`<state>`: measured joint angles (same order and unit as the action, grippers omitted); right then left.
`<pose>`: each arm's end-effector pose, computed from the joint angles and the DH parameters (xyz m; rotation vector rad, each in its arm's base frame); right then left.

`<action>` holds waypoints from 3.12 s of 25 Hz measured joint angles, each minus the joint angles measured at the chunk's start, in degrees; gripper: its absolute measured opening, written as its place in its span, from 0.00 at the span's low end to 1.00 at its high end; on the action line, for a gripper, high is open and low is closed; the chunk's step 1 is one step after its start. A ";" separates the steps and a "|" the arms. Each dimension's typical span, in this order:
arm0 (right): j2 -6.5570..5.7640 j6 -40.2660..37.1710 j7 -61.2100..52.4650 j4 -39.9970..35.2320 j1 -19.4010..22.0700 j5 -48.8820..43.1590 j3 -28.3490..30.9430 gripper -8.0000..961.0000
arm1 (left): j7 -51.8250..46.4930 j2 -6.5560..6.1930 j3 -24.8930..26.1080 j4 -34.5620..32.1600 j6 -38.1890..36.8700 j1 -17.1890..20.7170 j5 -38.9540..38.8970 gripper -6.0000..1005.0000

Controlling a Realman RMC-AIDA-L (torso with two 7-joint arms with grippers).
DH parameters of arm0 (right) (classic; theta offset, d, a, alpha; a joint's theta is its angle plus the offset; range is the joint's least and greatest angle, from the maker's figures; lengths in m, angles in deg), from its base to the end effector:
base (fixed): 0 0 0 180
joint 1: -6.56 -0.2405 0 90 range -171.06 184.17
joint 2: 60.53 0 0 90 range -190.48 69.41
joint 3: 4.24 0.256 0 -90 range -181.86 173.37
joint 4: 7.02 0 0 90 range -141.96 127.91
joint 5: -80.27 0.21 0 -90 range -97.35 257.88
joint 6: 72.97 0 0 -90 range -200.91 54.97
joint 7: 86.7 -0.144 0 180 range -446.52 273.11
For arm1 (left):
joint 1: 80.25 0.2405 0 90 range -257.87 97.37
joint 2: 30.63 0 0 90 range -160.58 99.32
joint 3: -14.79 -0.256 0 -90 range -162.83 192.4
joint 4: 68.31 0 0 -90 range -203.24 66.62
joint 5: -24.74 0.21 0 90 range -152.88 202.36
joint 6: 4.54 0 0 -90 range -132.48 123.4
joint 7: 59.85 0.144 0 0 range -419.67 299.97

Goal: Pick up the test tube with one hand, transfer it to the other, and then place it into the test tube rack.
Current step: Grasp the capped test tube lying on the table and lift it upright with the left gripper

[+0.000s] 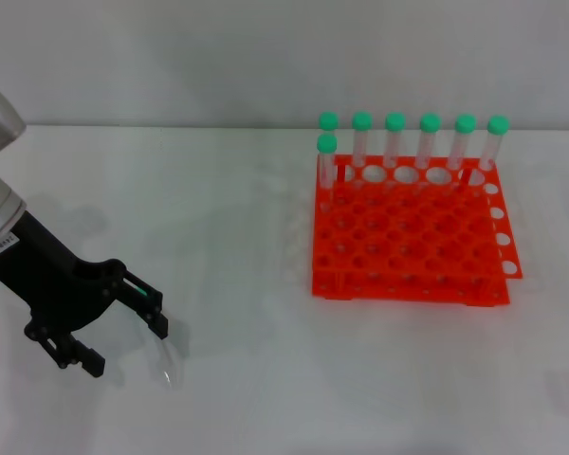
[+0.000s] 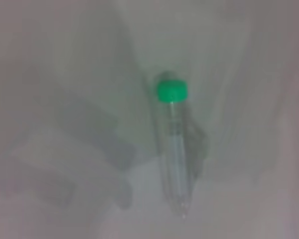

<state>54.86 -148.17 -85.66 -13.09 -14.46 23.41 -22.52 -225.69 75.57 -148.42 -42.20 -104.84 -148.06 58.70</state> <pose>0.3889 0.3022 0.0832 -1.4021 0.2291 0.3728 -0.2304 0.3828 0.0641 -1.7632 -2.4440 0.4391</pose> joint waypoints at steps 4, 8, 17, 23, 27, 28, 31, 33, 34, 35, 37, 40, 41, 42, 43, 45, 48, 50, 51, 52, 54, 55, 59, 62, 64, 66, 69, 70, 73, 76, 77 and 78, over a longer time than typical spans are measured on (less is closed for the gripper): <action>0.00 0.04 0.08 0.01 0.05 0.00 0.00 0.55 | -1.25 0.11 0.08 -0.39 0.44 -0.93 1.72 0.86; 0.00 0.26 0.12 0.16 0.23 0.00 0.01 0.55 | -1.52 0.76 0.09 -1.17 1.80 -1.91 4.39 0.86; -0.07 0.37 0.92 0.70 0.60 -0.01 0.00 0.55 | -2.50 1.45 0.08 -2.72 8.25 -1.42 5.67 0.86; -0.01 0.41 1.76 0.88 0.40 -0.01 0.00 0.55 | -3.08 2.47 0.08 -4.40 11.04 -0.69 2.78 0.86; 0.00 0.41 1.77 0.88 0.38 -0.01 0.00 0.55 | -3.78 2.65 0.10 -7.01 12.76 -0.19 2.42 0.86; -0.01 0.41 1.77 0.88 0.41 -0.01 0.00 0.55 | -3.83 2.77 0.12 -7.29 13.00 -0.14 2.40 0.86; -0.05 0.41 1.77 0.88 0.55 -0.01 0.00 0.55 | -4.08 2.96 0.14 -7.46 13.42 -0.13 2.36 0.85; -0.09 0.41 1.77 0.88 0.58 -0.01 0.00 0.55 | -4.31 3.00 0.16 -7.70 13.66 -0.13 2.34 0.83; -0.11 0.41 1.77 0.88 0.61 -0.01 0.00 0.55 | -4.38 3.01 0.17 -7.82 13.81 -0.14 2.33 0.83; -0.13 0.43 1.77 0.88 0.62 -0.01 0.00 0.55 | -4.39 3.03 0.17 -7.85 13.98 -0.16 2.32 0.82; -0.13 0.62 1.77 0.88 0.63 -0.01 0.00 0.55 | -4.40 3.08 0.18 -7.90 14.34 -0.23 2.29 0.80; -0.15 0.90 1.77 0.88 0.63 -0.01 0.00 0.55 | -4.30 3.25 0.18 -7.92 14.66 -0.27 2.27 0.78; -0.16 0.92 1.77 0.88 0.63 -0.01 0.00 0.55 | -4.22 3.34 0.18 -7.92 14.79 -0.25 2.26 0.77; -0.16 0.94 1.77 0.88 0.63 -0.01 0.00 0.55 | -4.18 3.44 0.18 -7.97 14.91 -0.21 2.25 0.76; -0.16 0.94 1.77 0.88 0.63 -0.01 0.00 0.55 | -4.16 3.50 0.17 -8.11 15.03 -0.16 2.25 0.75; -0.12 0.94 1.77 0.88 0.63 -0.01 0.00 0.55 | -4.13 3.62 0.17 -8.49 15.43 -0.03 2.24 0.72; -0.08 0.94 1.77 0.88 0.63 -0.01 0.00 0.55 | -4.10 4.00 0.18 -8.71 15.89 0.15 2.24 0.63; -0.05 0.94 1.77 0.88 0.63 -0.01 0.00 0.55 | -4.04 4.22 0.18 -8.71 15.97 0.20 2.24 0.60; -0.03 0.94 1.77 0.88 0.63 -0.01 0.00 0.55 | -4.01 4.30 0.17 -8.71 15.97 0.25 2.24 0.59; -0.01 0.94 1.77 0.90 0.63 -0.01 0.00 0.55 | -4.00 4.35 0.18 -8.71 15.97 0.31 2.24 0.59; 0.01 0.94 1.77 0.98 0.63 -0.01 0.00 0.55 | -4.00 4.39 0.17 -8.71 15.97 0.55 2.24 0.58; 0.01 0.94 1.77 1.06 0.63 -0.01 0.00 0.55 | -4.00 4.39 0.17 -8.71 15.97 0.71 2.29 0.58; 0.00 0.93 1.77 1.20 0.63 -0.01 0.00 0.55 | -3.98 4.38 0.17 -8.71 15.97 1.08 2.80 0.57; -0.04 0.93 1.77 1.23 0.59 -0.01 0.00 0.55 | -3.96 4.38 0.17 -8.71 15.96 1.27 2.87 0.56; -0.08 0.93 1.77 1.23 0.47 -0.01 0.00 0.55 | -3.96 4.37 0.17 -8.71 15.94 1.34 2.87 0.55; -0.08 0.93 1.77 1.23 0.35 -0.01 0.00 0.55 | -3.96 4.36 0.17 -8.70 15.93 1.37 2.76 0.55; -0.09 0.93 1.76 1.23 0.27 -0.01 0.00 0.55 | -3.96 4.22 0.17 -8.70 15.92 1.37 2.49 0.54; -0.09 0.93 1.76 1.23 0.27 -0.01 0.00 0.55 | -3.96 4.14 0.17 -8.71 15.90 1.36 2.47 0.53; -0.09 0.93 1.77 1.23 0.27 -0.01 0.00 0.56 | -4.13 3.71 0.17 -8.70 15.72 1.02 2.60 0.44; -0.09 0.92 1.77 1.23 0.35 -0.01 0.00 0.56 | -4.36 3.18 0.17 -8.70 15.50 0.81 2.91 0.39; -0.09 0.92 1.77 1.23 0.40 -0.01 0.00 0.56 | -4.42 3.11 0.16 -8.70 15.47 0.83 2.92 0.39; -0.09 0.92 1.77 1.23 0.48 -0.01 0.00 0.56 | -4.49 3.03 0.14 -8.70 15.45 0.95 2.93 0.39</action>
<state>54.77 -147.24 -83.88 -11.85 -13.98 23.40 -22.52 -230.18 78.61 -148.28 -50.90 -89.39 -147.11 61.63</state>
